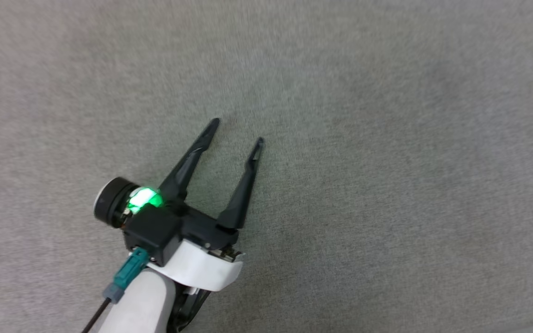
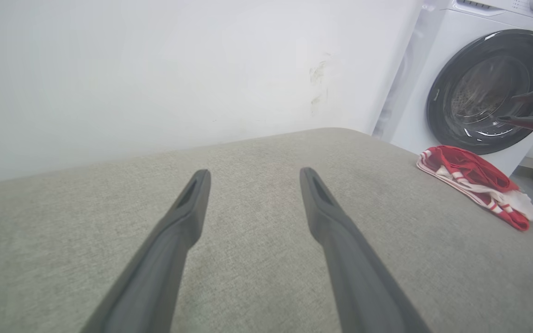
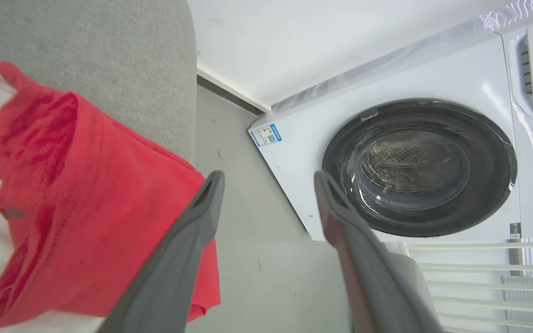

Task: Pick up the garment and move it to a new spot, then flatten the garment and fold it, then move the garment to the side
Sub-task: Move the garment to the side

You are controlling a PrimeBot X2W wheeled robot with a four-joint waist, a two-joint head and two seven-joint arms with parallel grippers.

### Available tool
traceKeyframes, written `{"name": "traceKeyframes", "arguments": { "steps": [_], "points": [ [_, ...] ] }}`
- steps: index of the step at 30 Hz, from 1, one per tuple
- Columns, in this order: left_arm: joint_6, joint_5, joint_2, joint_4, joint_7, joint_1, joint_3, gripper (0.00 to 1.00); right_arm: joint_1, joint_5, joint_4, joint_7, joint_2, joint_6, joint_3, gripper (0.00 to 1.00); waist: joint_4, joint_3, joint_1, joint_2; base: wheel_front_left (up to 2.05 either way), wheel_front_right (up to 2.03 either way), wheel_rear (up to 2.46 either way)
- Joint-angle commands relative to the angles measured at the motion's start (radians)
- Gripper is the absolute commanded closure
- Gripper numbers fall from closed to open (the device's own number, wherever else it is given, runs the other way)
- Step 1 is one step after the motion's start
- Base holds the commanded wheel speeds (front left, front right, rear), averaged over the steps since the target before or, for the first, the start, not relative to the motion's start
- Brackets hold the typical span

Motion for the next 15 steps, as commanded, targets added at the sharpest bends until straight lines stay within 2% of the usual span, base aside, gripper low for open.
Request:
{"name": "traceKeyframes", "arguments": {
  "steps": [1,8,15],
  "points": [
    [0.0,-0.002,-0.007,0.003,-0.002,0.02,0.017,0.0,-0.016,0.007,-0.011,-0.012,0.022,-0.001,-0.001,0.0,0.012,-0.08,-0.0001,0.0,0.0,0.0,0.0],
    [0.012,-0.008,-0.036,0.022,-0.002,0.134,0.185,0.0,0.004,0.077,-0.13,-0.12,0.188,-0.001,0.007,0.0,0.042,-0.258,-0.0001,0.0,0.0,0.0,0.0],
    [0.029,0.003,-0.061,0.043,-0.002,0.244,0.332,0.0,0.119,0.185,-0.259,-0.214,0.379,-0.001,0.011,0.0,0.087,-0.387,-0.0001,0.0,0.0,0.0,0.0]
  ]
}}
